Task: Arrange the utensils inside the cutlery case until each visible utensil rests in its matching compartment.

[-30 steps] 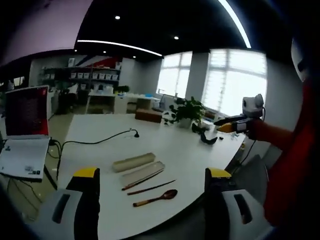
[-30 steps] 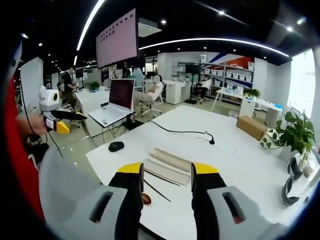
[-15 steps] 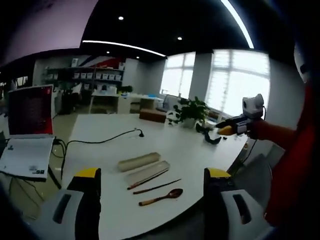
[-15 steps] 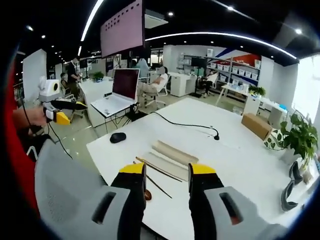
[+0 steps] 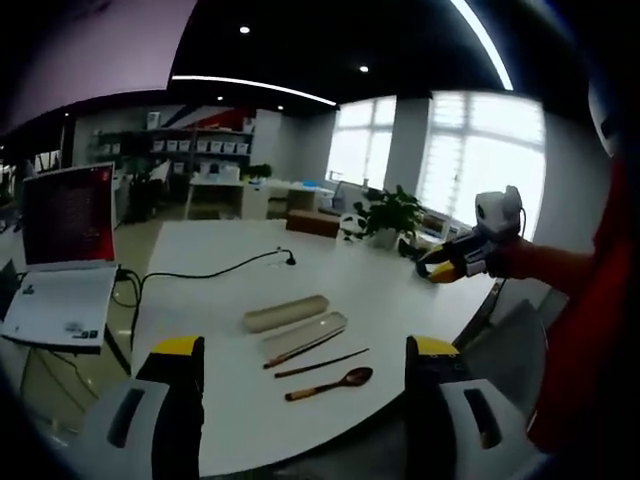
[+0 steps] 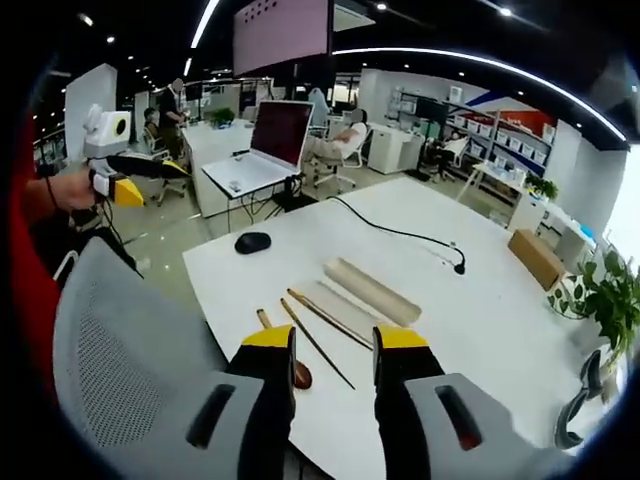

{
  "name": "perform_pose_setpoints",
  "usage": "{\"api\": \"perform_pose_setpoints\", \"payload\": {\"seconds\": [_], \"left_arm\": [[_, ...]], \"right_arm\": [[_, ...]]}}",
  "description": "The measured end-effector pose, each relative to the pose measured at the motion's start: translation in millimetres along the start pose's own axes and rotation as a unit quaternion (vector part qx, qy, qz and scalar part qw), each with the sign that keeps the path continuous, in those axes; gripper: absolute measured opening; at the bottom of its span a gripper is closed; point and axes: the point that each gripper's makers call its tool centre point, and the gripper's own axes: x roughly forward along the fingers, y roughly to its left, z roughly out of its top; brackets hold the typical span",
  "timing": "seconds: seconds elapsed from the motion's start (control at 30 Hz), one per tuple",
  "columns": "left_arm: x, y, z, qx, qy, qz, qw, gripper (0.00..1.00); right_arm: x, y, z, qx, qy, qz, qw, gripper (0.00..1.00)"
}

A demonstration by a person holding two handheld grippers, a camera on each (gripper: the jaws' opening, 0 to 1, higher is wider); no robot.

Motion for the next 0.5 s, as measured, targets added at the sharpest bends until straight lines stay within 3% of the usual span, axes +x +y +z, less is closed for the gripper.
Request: {"api": "perform_pose_setpoints", "payload": {"seconds": [0.17, 0.3, 0.5], "left_arm": [[3.1, 5.8, -7.5, -0.008, 0.008, 0.002, 0.9999, 0.84], [2.2, 6.8, -1.8, -0.008, 0.002, 0.003, 1.0, 0.84], [0.7, 7.7, 0.7, 0.002, 0.004, 0.002, 1.0, 0.83]], "right_arm": [[13.5, 4.9, -7.1, -0.013, 0.027, 0.011, 0.9995, 0.29], [22.8, 14.7, -3.8, -0.017, 0.025, 0.038, 0.9988, 0.29], [36.7, 21.6, -8.0, -0.059, 0.053, 0.055, 0.9953, 0.25]]}}
